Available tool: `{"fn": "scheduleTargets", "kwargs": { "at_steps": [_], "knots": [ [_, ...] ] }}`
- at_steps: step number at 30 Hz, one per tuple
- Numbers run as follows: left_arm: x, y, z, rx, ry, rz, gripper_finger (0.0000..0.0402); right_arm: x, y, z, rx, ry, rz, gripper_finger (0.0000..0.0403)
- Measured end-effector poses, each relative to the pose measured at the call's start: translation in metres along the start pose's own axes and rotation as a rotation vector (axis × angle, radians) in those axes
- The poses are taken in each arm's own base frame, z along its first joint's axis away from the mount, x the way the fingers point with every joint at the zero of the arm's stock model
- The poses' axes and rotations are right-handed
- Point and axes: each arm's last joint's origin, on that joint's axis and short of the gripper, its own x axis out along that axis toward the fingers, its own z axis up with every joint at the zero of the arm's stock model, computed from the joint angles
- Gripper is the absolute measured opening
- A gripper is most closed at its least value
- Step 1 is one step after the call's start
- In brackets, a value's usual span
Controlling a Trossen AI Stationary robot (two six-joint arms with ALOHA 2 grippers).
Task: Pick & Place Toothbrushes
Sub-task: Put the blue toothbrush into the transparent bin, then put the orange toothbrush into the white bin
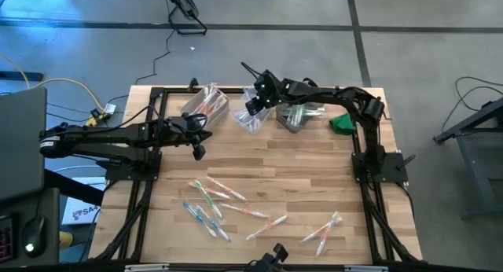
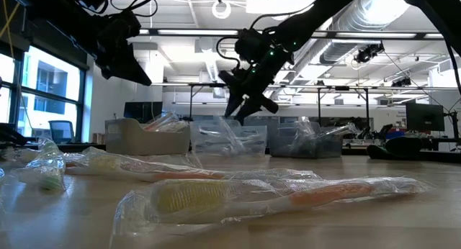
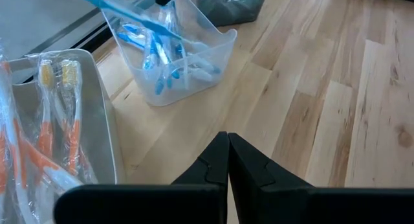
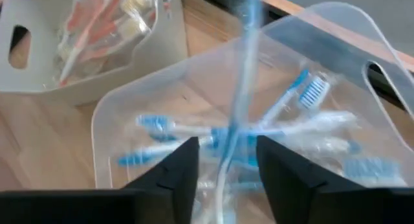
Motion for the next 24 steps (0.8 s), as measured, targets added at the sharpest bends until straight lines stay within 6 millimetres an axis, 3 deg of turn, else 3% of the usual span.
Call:
{"fn": "scheduleTargets", "kwargs": {
  "at_steps": [4,9,14,18,24],
  "knots": [
    [0.000,0.000,0.000,0.000,0.000,0.000,0.0001,-0.013,-0.005,0.006,0.010,-0.007,-0.013,0.0189],
    [0.000,0.000,0.000,0.001,0.000,0.000,0.0001,-0.036,-0.010,0.020,0.009,-0.042,0.036,0.0203],
    [0.000,0.000,0.000,-0.003,-0.003,-0.001,0.0001,-0.069,-0.006,0.031,-0.093,-0.044,0.239,0.0189],
    [0.000,-0.003,0.008,-0.143,-0.072,-0.056,0.0001,-0.088,-0.002,0.035,-0.161,-0.045,0.370,0.0173],
    [-0.002,-0.004,0.020,-0.278,-0.192,-0.080,0.0001,-0.107,-0.012,0.041,-0.281,-0.085,0.349,0.0135]
  ]
}}
